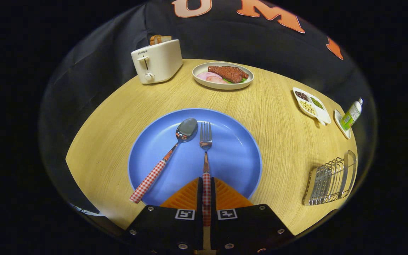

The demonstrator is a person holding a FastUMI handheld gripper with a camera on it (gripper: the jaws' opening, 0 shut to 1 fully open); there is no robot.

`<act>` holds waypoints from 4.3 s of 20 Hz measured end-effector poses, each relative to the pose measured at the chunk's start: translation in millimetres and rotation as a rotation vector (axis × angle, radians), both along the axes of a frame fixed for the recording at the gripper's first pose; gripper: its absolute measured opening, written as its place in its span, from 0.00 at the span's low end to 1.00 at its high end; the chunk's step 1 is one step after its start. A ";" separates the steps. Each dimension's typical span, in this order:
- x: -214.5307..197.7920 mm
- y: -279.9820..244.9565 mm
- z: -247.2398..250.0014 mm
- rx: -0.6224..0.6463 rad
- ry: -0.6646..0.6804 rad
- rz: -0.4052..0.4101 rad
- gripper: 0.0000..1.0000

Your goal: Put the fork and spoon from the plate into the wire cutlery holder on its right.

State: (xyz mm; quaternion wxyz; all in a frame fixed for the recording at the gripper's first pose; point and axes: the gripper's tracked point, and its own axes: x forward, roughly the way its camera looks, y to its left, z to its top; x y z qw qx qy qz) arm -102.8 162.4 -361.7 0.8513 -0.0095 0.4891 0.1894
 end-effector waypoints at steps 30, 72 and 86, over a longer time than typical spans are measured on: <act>-33.3 -263.9 94.0 -0.214 0.295 -0.118 0.08; 47.1 -205.3 92.4 -0.028 0.349 -0.238 0.42; 113.1 -177.9 172.2 0.018 -0.309 -0.419 0.88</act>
